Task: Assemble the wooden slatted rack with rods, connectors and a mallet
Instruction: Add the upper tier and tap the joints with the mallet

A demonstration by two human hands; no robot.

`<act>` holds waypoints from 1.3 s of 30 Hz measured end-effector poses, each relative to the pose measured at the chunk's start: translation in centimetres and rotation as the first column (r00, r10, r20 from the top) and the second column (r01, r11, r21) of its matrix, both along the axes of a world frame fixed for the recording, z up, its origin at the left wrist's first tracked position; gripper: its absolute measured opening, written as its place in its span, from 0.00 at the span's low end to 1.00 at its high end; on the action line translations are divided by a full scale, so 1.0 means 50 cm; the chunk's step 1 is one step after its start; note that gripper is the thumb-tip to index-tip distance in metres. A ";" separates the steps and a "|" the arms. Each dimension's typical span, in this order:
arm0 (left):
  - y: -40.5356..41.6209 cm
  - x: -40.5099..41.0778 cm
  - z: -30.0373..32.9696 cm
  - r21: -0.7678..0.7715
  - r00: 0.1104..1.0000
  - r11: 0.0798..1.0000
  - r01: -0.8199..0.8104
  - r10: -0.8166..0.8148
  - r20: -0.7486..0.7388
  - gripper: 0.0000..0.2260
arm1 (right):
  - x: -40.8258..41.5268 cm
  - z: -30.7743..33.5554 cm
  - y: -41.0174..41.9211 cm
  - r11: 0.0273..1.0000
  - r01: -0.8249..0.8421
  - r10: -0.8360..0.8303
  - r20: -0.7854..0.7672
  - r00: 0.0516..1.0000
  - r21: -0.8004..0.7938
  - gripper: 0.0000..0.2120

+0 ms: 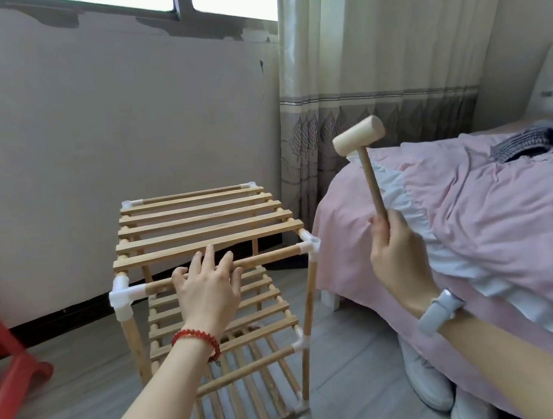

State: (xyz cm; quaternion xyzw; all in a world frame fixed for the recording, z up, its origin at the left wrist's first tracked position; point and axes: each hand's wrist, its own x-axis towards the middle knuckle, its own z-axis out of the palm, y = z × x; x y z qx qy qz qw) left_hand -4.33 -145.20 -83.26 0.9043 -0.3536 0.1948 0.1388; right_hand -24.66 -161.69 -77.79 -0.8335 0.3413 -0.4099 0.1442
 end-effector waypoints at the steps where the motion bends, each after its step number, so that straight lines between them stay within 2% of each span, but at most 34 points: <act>1: 0.000 0.000 -0.002 0.008 1.000 1.000 -0.001 0.001 0.000 0.21 | 0.002 -0.015 0.008 0.999 -0.003 0.012 -0.177 0.984 0.047 0.13; 2: 0.003 -0.001 -0.008 0.009 1.000 1.000 -0.001 0.001 0.003 0.21 | 0.002 -0.027 0.007 0.993 0.006 0.035 -0.340 0.940 0.118 0.13; 3: 0.005 -0.003 -0.013 0.003 1.000 1.000 0.002 -0.002 0.005 0.21 | 0.000 -0.038 0.000 0.989 0.014 0.046 -0.387 0.921 0.150 0.13; 4: 0.006 -0.005 -0.015 -0.009 1.000 1.000 0.009 -0.009 0.007 0.21 | -0.004 -0.036 0.000 0.989 0.017 0.035 -0.340 0.940 0.147 0.13; 6: 0.003 -0.005 -0.014 -0.027 1.000 0.999 0.019 -0.018 0.019 0.20 | -0.013 -0.021 0.000 0.995 0.022 -0.019 -0.033 0.999 0.094 0.12; 7: 0.001 -0.003 -0.011 -0.030 1.000 0.999 0.018 -0.017 0.023 0.20 | -0.010 -0.018 -0.005 0.996 0.016 -0.016 -0.010 1.000 0.085 0.12; 9: 0.001 0.000 -0.015 -0.026 1.000 1.000 0.013 -0.013 0.012 0.20 | -0.007 -0.038 -0.008 0.985 -0.021 0.065 -0.257 0.964 0.170 0.12; 10: 0.002 -0.002 -0.021 -0.035 1.000 0.999 0.015 -0.015 0.007 0.19 | -0.009 -0.045 -0.007 0.983 -0.005 0.064 -0.320 0.945 0.182 0.13; 11: 0.002 -0.003 -0.025 -0.047 1.000 0.999 0.021 -0.021 0.008 0.19 | -0.014 -0.042 -0.007 0.990 -0.002 0.042 -0.286 0.957 0.138 0.13; 13: -0.003 0.003 -0.026 -0.079 0.999 0.997 0.024 -0.021 0.040 0.17 | -0.018 -0.011 -0.002 0.999 0.020 -0.023 0.102 0.995 0.028 0.13; 14: -0.004 0.007 -0.023 -0.095 0.999 0.995 0.022 -0.017 0.050 0.17 | -0.016 -0.002 -0.006 0.999 0.037 -0.038 0.218 0.975 0.011 0.13; 15: -0.004 0.008 -0.023 -0.097 0.999 0.995 0.017 -0.013 0.046 0.16 | -0.014 -0.003 -0.004 1.000 0.027 -0.029 0.170 0.985 0.015 0.12; 16: -0.004 0.009 -0.024 -0.094 0.999 0.995 0.011 -0.007 0.045 0.16 | -0.008 -0.018 -0.006 0.998 0.005 -0.004 -0.025 1.000 0.056 0.11; 17: -0.001 0.007 -0.027 -0.090 0.999 0.996 0.005 -0.001 0.050 0.16 | -0.007 -0.041 -0.007 0.994 -0.002 0.034 -0.282 0.959 0.113 0.11; 18: 0.001 0.006 -0.031 -0.087 0.998 0.996 0.002 0.004 0.064 0.16 | -0.008 -0.054 -0.014 0.990 0.021 0.042 -0.442 0.896 0.136 0.11; 19: 0.001 0.004 -0.036 -0.082 0.997 0.997 0.006 0.001 0.080 0.16 | -0.014 -0.041 -0.017 0.991 0.024 0.038 -0.448 0.893 0.132 0.13; 20: 0.001 0.003 -0.041 -0.078 0.995 0.997 0.010 -0.003 0.099 0.16 | -0.020 -0.017 -0.017 0.993 0.021 0.018 -0.336 0.942 0.113 0.14; 21: -0.002 0.006 -0.041 -0.083 0.994 0.996 0.013 -0.004 0.113 0.16 | -0.021 0.020 -0.017 0.999 0.002 0.006 -0.154 0.988 0.049 0.14; 23: -0.008 0.012 -0.038 -0.099 0.993 0.995 0.012 0.000 0.115 0.16 | -0.019 0.074 -0.013 0.997 -0.010 0.024 0.206 0.978 -0.071 0.15; 24: -0.010 0.012 -0.036 -0.098 0.994 0.995 0.011 0.000 0.112 0.16 | -0.020 0.074 -0.007 0.995 0.007 0.021 0.276 0.961 -0.099 0.15; 25: -0.010 0.010 -0.036 -0.091 0.994 0.996 0.012 -0.002 0.105 0.17 | -0.017 0.051 -0.005 0.997 0.043 -0.027 0.213 0.977 -0.070 0.16; 26: -0.009 0.008 -0.036 -0.086 0.995 0.996 0.011 -0.002 0.100 0.17 | -0.009 0.009 0.001 0.998 0.060 -0.060 0.017 0.998 0.000 0.16; 27: -0.008 0.006 -0.035 -0.085 0.996 0.996 0.009 -0.001 0.089 0.17 | -0.006 -0.038 0.001 0.994 0.065 -0.039 -0.270 0.962 0.091 0.16; 28: -0.007 0.005 -0.033 -0.086 0.997 0.996 0.007 0.000 0.076 0.18 | -0.008 -0.062 0.000 0.988 0.064 0.010 -0.473 0.881 0.140 0.15; 29: -0.005 0.004 -0.034 -0.085 0.998 0.996 0.005 0.001 0.069 0.18 | -0.013 -0.060 0.001 0.990 0.060 0.014 -0.522 0.853 0.124 0.15; 30: -0.004 0.003 -0.036 -0.083 0.997 0.996 0.009 -0.003 0.076 0.18 | -0.016 -0.040 -0.003 0.995 0.051 -0.009 -0.453 0.891 0.080 0.15; 32: -0.005 0.007 -0.031 -0.091 0.995 0.996 0.018 -0.009 0.100 0.18 | -0.014 0.027 -0.013 0.999 0.036 -0.039 -0.104 0.994 -0.025 0.15; 33: -0.007 0.010 -0.028 -0.100 0.995 0.995 0.020 -0.010 0.100 0.18 | -0.013 0.049 -0.011 0.998 0.036 -0.033 0.062 0.998 -0.052 0.15; 34: -0.008 0.008 -0.033 -0.099 0.996 0.995 0.018 -0.009 0.089 0.18 | -0.015 0.048 -0.004 0.997 0.050 -0.042 0.133 0.990 -0.064 0.14; 35: -0.008 0.006 -0.036 -0.089 0.996 0.996 0.020 -0.013 0.084 0.18 | -0.011 0.026 -0.002 0.997 0.063 -0.060 0.088 0.994 -0.036 0.13; 36: -0.007 0.005 -0.039 -0.080 0.996 0.996 0.027 -0.020 0.090 0.19 | -0.007 -0.009 0.005 0.997 0.071 -0.068 -0.087 0.994 0.034 0.13; 37: -0.005 0.004 -0.042 -0.072 0.995 0.997 0.033 -0.026 0.096 0.19 | -0.004 -0.044 0.007 0.988 0.074 -0.026 -0.329 0.944 0.132 0.13; 38: -0.002 0.004 -0.044 -0.057 0.994 0.998 0.034 -0.028 0.106 0.20 | -0.009 -0.056 0.008 0.976 0.084 0.027 -0.493 0.869 0.202 0.15; 39: 0.003 0.003 -0.045 -0.035 0.993 0.999 0.027 -0.023 0.119 0.21 | -0.011 -0.042 0.006 0.974 0.091 0.033 -0.524 0.851 0.209 0.16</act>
